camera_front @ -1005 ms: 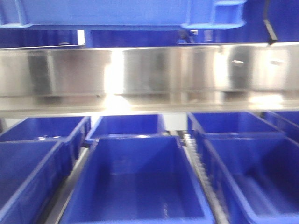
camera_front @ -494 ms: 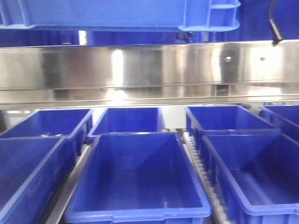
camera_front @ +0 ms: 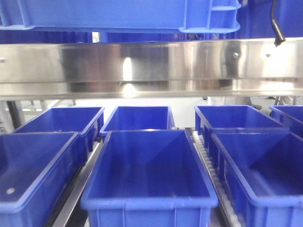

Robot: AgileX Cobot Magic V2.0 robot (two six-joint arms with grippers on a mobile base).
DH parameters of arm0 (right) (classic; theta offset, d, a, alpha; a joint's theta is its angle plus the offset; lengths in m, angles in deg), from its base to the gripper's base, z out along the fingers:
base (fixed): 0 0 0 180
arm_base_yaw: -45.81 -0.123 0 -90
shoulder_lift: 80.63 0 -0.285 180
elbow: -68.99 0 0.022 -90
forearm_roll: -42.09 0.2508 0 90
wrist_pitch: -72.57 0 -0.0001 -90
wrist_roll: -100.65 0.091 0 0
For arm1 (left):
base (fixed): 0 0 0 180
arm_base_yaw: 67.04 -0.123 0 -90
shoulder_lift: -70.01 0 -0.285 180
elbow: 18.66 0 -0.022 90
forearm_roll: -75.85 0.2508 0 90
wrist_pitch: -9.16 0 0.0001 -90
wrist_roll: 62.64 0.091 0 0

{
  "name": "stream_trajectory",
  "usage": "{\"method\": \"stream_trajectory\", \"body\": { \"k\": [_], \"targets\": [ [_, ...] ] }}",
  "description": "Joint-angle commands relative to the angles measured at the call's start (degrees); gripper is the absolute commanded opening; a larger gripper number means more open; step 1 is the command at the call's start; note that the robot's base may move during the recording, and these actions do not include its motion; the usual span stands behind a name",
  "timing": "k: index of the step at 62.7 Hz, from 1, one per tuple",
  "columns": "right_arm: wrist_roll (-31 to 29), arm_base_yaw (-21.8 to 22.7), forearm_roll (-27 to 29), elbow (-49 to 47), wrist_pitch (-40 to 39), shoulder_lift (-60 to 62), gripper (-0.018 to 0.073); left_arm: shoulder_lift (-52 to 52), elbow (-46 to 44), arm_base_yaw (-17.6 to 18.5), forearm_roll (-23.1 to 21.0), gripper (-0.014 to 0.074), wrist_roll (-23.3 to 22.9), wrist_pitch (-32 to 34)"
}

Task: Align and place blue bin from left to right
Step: 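Hold the bin with both grippers while the base turns away from the rack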

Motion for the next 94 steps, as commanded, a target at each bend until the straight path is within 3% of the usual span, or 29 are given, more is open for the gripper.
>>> {"method": "stream_trajectory", "body": {
  "k": [1, 94],
  "targets": [
    [-1.5, -0.9, 4.6, -0.6, -5.2, 1.1, -0.0075, 1.2, -1.0, 0.7, -5.5, 0.0001, -0.6, 8.4],
    [-1.5, -0.9, 4.7, -0.6, -5.2, 1.1, -0.0075, 1.2, -1.0, 0.7, -5.0, 0.0001, -0.6, 8.8]
  ]
}}
